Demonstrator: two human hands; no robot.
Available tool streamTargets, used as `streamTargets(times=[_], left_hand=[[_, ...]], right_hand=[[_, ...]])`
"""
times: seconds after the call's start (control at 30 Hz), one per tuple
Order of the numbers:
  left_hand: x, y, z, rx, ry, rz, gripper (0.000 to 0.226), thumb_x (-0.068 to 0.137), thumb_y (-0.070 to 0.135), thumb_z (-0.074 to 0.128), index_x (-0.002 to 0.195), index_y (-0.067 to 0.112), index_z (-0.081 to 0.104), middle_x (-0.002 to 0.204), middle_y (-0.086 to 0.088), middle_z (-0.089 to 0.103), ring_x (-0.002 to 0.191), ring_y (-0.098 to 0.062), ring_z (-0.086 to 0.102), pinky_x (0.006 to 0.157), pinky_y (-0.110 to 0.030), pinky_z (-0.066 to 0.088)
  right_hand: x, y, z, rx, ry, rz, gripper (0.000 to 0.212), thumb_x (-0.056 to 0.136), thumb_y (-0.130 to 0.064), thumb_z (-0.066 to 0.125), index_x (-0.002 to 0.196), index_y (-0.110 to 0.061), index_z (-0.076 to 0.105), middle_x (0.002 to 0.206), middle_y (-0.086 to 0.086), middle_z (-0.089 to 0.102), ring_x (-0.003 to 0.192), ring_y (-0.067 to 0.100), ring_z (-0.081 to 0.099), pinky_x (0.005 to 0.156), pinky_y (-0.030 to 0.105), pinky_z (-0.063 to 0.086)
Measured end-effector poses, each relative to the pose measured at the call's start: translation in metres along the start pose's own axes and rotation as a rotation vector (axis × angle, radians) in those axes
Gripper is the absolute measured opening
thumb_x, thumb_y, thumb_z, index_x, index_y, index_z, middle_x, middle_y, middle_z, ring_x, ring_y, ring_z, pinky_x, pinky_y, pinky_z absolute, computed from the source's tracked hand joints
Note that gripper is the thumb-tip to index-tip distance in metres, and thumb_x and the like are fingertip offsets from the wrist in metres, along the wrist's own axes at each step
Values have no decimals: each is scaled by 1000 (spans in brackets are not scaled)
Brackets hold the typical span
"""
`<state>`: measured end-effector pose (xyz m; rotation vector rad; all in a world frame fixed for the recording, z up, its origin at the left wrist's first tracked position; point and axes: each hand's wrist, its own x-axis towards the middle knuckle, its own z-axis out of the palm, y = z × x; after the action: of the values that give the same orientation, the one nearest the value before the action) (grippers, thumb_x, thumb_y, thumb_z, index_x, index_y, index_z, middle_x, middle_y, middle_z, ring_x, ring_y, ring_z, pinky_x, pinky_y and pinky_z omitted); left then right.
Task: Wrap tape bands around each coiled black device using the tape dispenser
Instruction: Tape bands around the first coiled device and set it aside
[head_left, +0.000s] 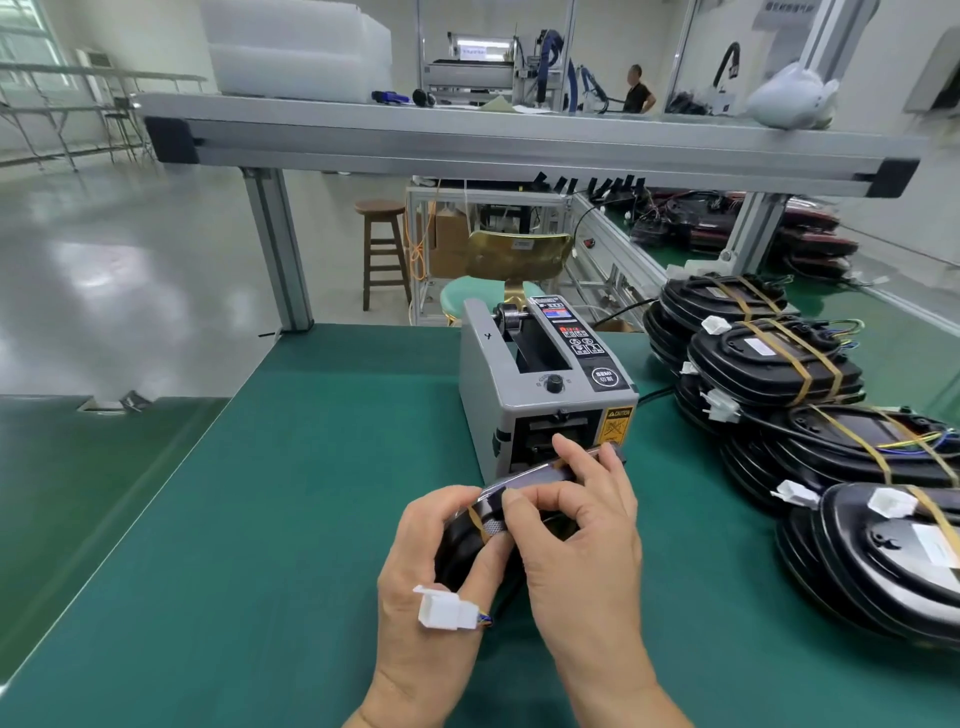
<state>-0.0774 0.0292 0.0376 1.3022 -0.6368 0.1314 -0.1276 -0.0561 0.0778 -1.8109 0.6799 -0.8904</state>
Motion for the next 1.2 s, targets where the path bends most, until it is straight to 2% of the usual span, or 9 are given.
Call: streamTargets(times=[0.33,0.5,0.67,0.8,1.07,1.2], left_hand=[[0,-3,-3,80,-20,93,42,76,7,72,105,37,65,105,-1,64,99,-18,65,83,-15,51],[2,-3,-5,151,-35,117,30,78,24,73,105,35,67,110,-7,64,105,-20,63,87,-18,49],[3,-6,-6,210,-30,135,32,76,14,74,102,30,68,111,-8,64,108,-13,62,89,-15,47],[3,-6,-7,176,-34,120,25,78,31,68,103,32,68,113,-7,64,107,-17,63,88,-20,49],[3,-8,-7,171,-33,126,26,78,32,68,104,31,68,114,-5,64,107,-18,64,87,-19,49],[3,-8,-6,180,-34,148,25,79,30,69,104,33,68,114,-3,64,105,-20,64,87,-22,51]], right_hand=[[0,-3,0,-20,-11,5,31,80,-14,75,56,-32,68,133,-25,54,139,-15,14,104,0,8],[-1,-3,0,-19,-22,7,29,80,-14,75,57,-30,68,133,-25,53,138,-16,14,105,3,10],[-1,-2,0,-26,-16,-7,27,80,-14,75,60,-29,68,133,-22,54,139,-15,14,110,11,13],[-2,-1,0,-35,-18,-23,23,80,-16,74,62,-29,68,134,-22,53,138,-16,13,114,18,15],[-5,2,1,-58,-2,-62,22,83,-18,74,65,-27,65,136,-19,53,141,-12,14,120,33,19],[-6,4,1,-49,35,-84,22,85,-15,73,67,-26,65,135,-18,54,140,-10,19,119,36,20]])
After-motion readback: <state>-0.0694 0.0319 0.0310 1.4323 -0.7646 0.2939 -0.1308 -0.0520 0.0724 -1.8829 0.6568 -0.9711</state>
